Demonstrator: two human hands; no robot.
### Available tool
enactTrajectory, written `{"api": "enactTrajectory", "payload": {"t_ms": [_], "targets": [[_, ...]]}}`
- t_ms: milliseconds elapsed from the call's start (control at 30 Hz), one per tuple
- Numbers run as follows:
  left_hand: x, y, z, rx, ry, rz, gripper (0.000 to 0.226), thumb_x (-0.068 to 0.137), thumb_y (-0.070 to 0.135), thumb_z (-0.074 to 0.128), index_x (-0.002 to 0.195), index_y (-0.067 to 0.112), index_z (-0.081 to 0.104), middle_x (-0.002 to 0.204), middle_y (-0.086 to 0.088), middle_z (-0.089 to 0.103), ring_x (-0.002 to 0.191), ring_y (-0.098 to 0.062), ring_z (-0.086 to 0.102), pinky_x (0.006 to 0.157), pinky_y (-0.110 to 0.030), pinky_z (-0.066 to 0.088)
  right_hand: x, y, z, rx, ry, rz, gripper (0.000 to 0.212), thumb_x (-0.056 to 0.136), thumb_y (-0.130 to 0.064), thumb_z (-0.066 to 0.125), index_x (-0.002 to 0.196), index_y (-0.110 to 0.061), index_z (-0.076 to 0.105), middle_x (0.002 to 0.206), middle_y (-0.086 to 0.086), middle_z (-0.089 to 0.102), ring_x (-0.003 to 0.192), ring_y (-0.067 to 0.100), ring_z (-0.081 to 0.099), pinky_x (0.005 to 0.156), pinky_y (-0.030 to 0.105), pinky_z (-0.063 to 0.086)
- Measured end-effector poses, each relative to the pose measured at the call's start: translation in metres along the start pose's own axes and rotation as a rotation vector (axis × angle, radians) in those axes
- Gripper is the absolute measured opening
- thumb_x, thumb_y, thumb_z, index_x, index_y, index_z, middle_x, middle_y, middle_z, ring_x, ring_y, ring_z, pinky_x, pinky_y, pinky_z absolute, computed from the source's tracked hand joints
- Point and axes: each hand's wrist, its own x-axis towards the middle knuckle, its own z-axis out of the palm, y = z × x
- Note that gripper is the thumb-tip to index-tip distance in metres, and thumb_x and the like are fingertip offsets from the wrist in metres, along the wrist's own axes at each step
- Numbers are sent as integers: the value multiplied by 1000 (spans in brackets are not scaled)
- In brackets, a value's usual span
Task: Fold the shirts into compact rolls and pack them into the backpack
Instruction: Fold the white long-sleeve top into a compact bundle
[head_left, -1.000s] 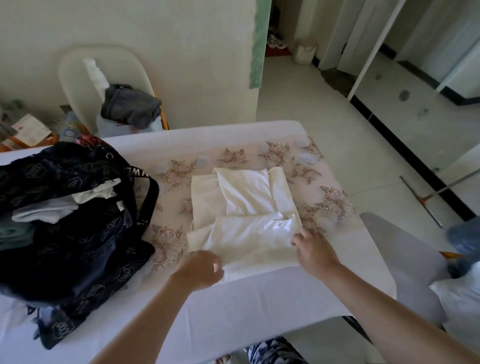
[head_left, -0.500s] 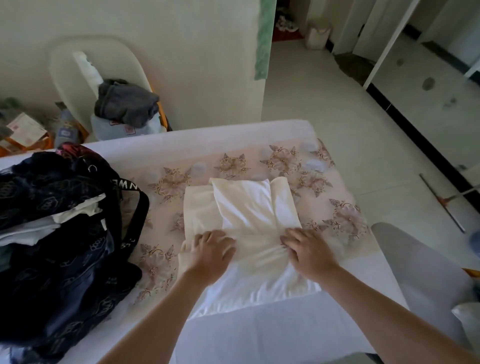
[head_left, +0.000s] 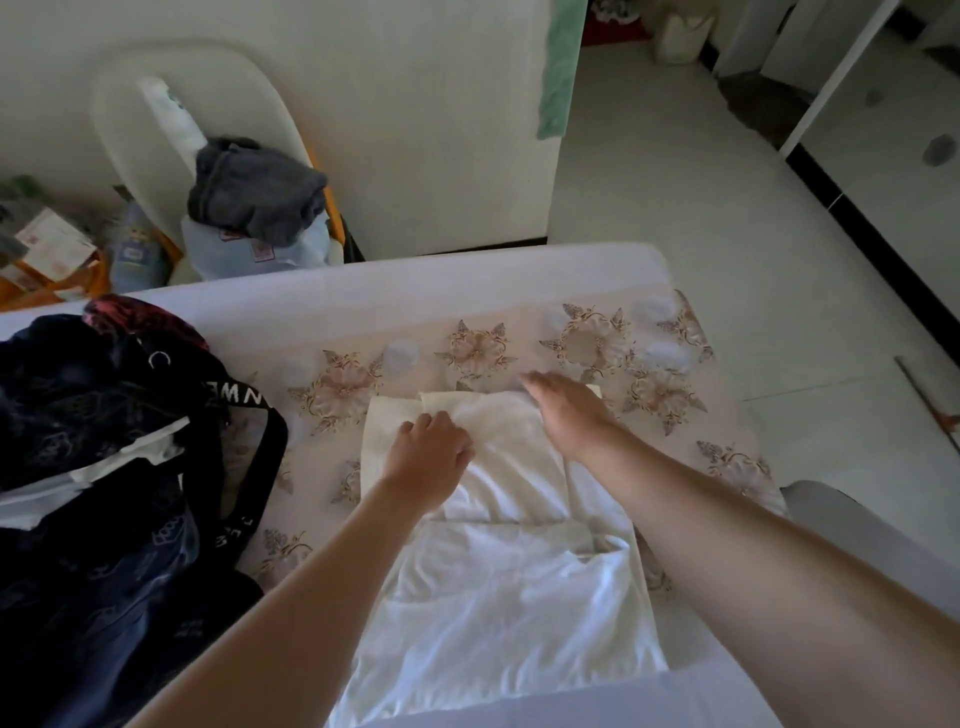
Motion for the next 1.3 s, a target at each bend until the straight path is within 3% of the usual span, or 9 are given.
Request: {"api": "enactTrajectory", "payload": {"t_ms": [133, 333, 467, 567, 633, 833, 1000, 1200, 1300], "targets": [[10, 2, -5, 11, 122, -4, 30, 103, 29, 36, 105, 20, 64, 104, -1, 55, 99, -22, 54, 89, -34, 42, 2, 4, 5, -186, -69, 28, 51, 94, -18, 58, 142, -14, 44, 128, 12, 56, 117, 32, 53, 99, 45, 41], [36, 5, -27, -123, 189, 123, 71, 81, -9, 48, 143, 22, 36, 150, 1, 33, 139, -20, 29, 112, -34, 28, -16, -21, -12, -324, -77, 32, 16, 83, -16, 67, 97, -23, 71, 95, 1, 62, 99, 26, 57, 103, 50, 30], [35, 3, -38, 25, 4, 197, 73, 84, 5, 55, 148, 34, 32, 139, 6, 53, 137, -14, 39, 123, -42, -8, -48, -26, -32, -157, 29, -73, 27, 72, -11, 76, 98, -16, 70, 94, 2, 60, 86, 26, 61, 68, 36, 52], [15, -5, -52, 12, -74, 143, 38, 84, 24, 56, 120, 37, 60, 105, 11, 69, 124, -19, 54, 120, -42, 20, -76, -37, -47, -231, 55, -74, 29, 69, -4, 72, 92, -18, 63, 87, -2, 62, 70, 21, 63, 50, 26, 44], [-14, -3, -69, -15, 1, 123, 29, 82, 30, 57, 109, 35, 64, 93, 11, 68, 103, -15, 62, 93, -31, 46, -96, -45, -54, -234, 141, -88, 35, 51, -1, 77, 74, -18, 58, 69, -3, 57, 52, 19, 55, 45, 21, 29], [-119, 19, -48, 18, 43, 203, 23, 90, 34, 55, 113, 29, 54, 101, 8, 66, 91, -14, 67, 77, -30, 55, -167, -64, -28, -239, 94, -99, 39, 45, -1, 77, 78, -18, 64, 80, -1, 57, 58, 17, 55, 45, 23, 29], [-178, 37, 6, 25, -208, 270, 44, 93, 35, 56, 135, 30, 43, 127, 5, 56, 113, -23, 59, 89, -37, 48, -221, -80, 2, -291, -191, -29, 28, 84, -1, 53, 106, -17, 59, 108, 4, 50, 93, 26, 58, 61, 34, 32], [-209, 22, 33, -66, -98, 227, 49, 80, 34, 59, 126, 34, 45, 124, 9, 44, 119, -14, 42, 104, -34, 34, -251, -87, 18, -199, -359, 48, 29, 87, -13, 54, 115, -21, 49, 120, 3, 44, 108, 26, 53, 75, 35, 40], [-216, 8, 37, -119, -55, 110, 34, 79, 7, 56, 96, 36, 51, 109, 7, 49, 100, -14, 49, 87, -24, 42, -252, -91, 14, -152, -268, 39, 29, 83, -3, 50, 105, -22, 50, 107, -3, 47, 96, 23, 55, 67, 33, 38]]}}
